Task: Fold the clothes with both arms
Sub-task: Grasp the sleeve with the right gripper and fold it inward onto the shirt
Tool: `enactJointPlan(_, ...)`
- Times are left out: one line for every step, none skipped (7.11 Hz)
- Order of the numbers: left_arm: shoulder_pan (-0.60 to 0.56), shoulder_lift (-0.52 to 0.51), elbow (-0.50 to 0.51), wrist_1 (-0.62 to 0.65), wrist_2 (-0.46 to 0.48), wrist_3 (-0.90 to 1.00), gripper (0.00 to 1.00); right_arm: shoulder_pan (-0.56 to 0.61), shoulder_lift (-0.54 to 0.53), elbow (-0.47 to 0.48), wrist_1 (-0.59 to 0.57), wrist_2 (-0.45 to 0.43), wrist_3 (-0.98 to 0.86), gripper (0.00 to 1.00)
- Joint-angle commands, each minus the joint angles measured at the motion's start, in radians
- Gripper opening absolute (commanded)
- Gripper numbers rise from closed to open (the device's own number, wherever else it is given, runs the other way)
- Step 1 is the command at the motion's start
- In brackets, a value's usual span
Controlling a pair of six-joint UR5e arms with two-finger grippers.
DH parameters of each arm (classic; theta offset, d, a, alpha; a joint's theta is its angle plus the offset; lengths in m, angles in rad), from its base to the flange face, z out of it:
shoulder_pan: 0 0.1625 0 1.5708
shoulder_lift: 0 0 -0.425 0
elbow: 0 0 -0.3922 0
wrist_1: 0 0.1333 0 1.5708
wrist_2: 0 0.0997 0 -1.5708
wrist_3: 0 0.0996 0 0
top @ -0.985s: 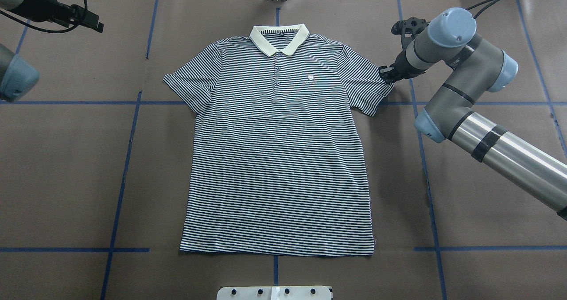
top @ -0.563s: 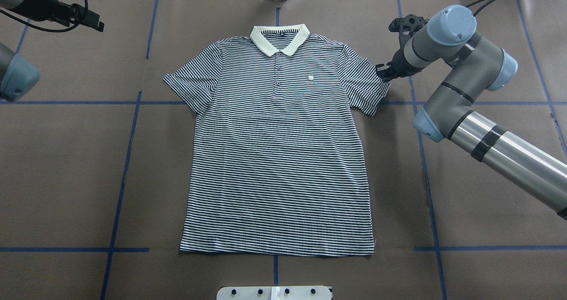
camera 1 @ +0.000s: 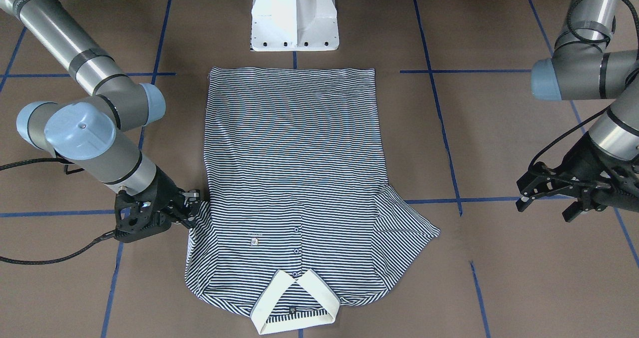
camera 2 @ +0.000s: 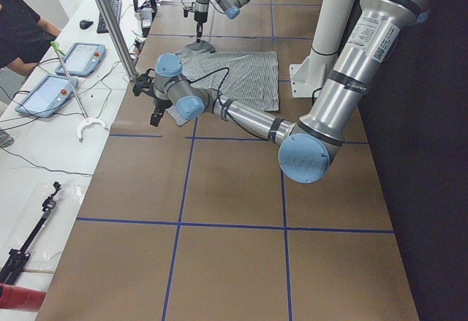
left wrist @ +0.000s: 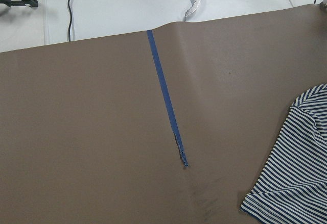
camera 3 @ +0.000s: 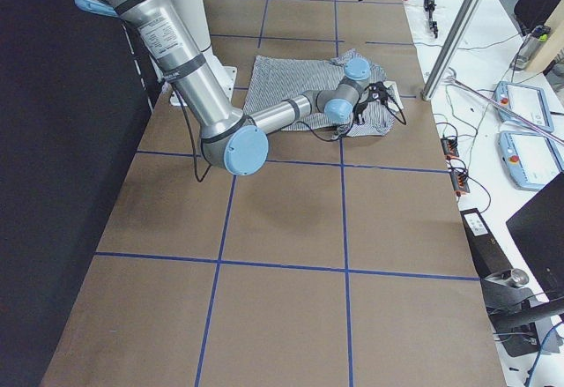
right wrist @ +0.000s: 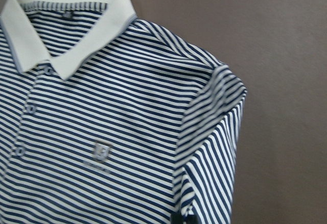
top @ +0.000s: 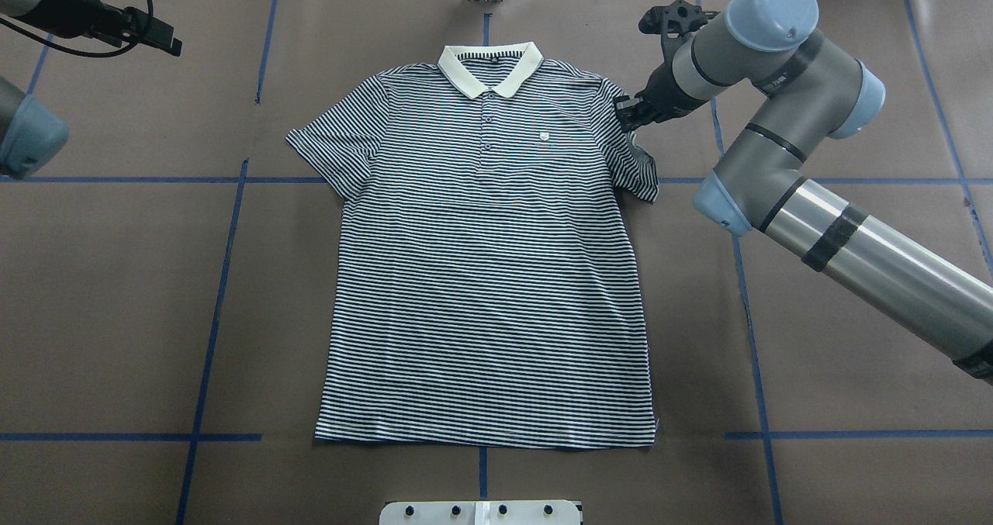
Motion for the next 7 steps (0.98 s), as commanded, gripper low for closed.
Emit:
enactJointPlan(-0.002, 0.005, 0.001, -0.001, 0.000, 0.009, 0.99, -0.022, 0.144, -0.114, -0.001, -0.024, 0.019, 0.00)
enactJointPlan(-0.002, 0.004, 0.000, -0.001, 0.000, 0.009, 0.99, -0.041, 0.242, -0.235, -0.001, -0.080, 0.021, 0.00)
enactJointPlan(-0.002, 0.004, 0.001, -0.001, 0.000, 0.009, 0.99, -0.085, 0.318, -0.361, 0.000, -0.174, 0.021, 0.00)
enactJointPlan(0.000, 0.004, 0.000, -0.001, 0.000, 0.006, 0.99, -0.107, 0.320, -0.380, 0.000, -0.220, 0.021, 0.00)
enactJointPlan(0.000, -0.002, 0.000, -0.001, 0.002, 0.000, 0.99, -0.111, 0.317, -0.379, 0.006, -0.224, 0.021, 0.99)
enactJointPlan(0.002, -0.004, 0.000, -0.001, 0.003, 0.000, 0.99, -0.111, 0.311, -0.373, 0.008, -0.228, 0.021, 1.00)
enactJointPlan(0.002, -0.005, 0.001, 0.000, 0.003, -0.003, 0.99, -0.108, 0.308, -0.371, 0.006, -0.228, 0.021, 1.00)
